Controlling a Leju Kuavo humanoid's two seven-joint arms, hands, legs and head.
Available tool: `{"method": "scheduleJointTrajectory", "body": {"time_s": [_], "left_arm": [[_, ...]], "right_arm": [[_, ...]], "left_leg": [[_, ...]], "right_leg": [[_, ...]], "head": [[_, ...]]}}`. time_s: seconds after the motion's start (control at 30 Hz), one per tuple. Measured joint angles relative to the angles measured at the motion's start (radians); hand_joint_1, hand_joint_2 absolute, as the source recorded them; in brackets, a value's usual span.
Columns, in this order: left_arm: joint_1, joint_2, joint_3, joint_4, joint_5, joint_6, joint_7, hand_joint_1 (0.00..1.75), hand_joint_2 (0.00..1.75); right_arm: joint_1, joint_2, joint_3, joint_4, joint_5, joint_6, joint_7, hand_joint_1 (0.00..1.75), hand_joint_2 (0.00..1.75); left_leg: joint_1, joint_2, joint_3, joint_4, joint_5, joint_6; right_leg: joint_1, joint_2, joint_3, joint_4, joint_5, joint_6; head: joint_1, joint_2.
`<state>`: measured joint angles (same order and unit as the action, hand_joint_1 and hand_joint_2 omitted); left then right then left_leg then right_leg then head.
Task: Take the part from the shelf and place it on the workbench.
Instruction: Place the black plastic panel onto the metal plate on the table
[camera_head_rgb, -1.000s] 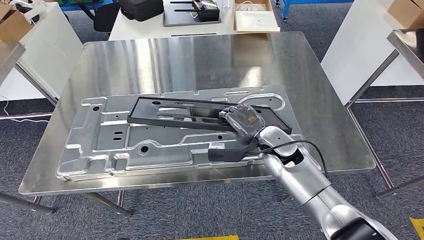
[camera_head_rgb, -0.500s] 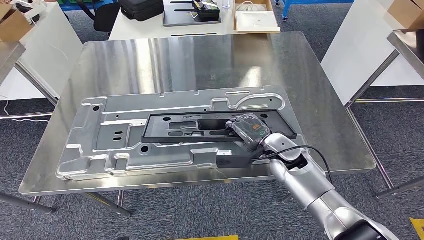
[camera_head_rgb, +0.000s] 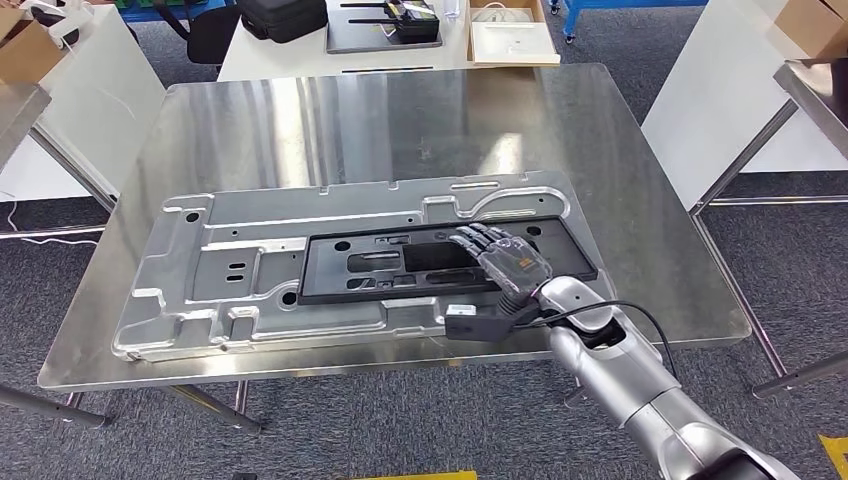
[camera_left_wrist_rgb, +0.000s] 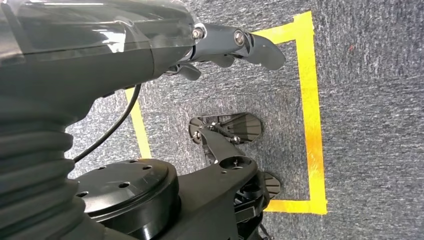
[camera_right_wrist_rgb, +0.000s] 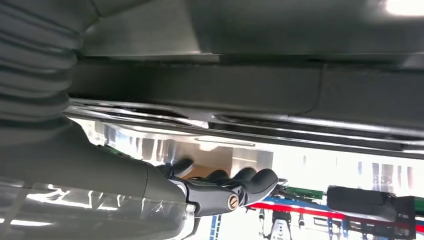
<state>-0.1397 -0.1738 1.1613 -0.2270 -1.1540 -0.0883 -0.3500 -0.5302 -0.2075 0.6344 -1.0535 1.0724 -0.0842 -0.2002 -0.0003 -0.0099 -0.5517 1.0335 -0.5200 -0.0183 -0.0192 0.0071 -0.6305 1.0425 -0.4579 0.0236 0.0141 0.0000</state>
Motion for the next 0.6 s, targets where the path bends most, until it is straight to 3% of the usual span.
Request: {"method": "scheduleJointTrajectory", "body": {"time_s": [0.37,0.6], "left_arm": [[0.000,0.000,-0.001,0.000,0.002,0.006,0.005,0.00,0.00],[0.000,0.000,-0.006,0.000,0.002,0.006,0.008,0.00,0.00]], "right_arm": [[0.047,0.003,-0.059,-0.066,-0.004,-0.061,0.009,0.00,0.00],[0.114,0.034,-0.194,-0.232,-0.177,-0.050,-0.060,0.00,0.00]], "left_leg": [[0.000,0.000,0.000,0.000,0.000,0.000],[0.000,0.000,0.000,0.000,0.000,0.000]], "right_leg": [[0.000,0.000,0.000,0.000,0.000,0.000],[0.000,0.000,0.000,0.000,0.000,0.000]], "head": [[0.000,0.000],[0.000,0.000]]}}
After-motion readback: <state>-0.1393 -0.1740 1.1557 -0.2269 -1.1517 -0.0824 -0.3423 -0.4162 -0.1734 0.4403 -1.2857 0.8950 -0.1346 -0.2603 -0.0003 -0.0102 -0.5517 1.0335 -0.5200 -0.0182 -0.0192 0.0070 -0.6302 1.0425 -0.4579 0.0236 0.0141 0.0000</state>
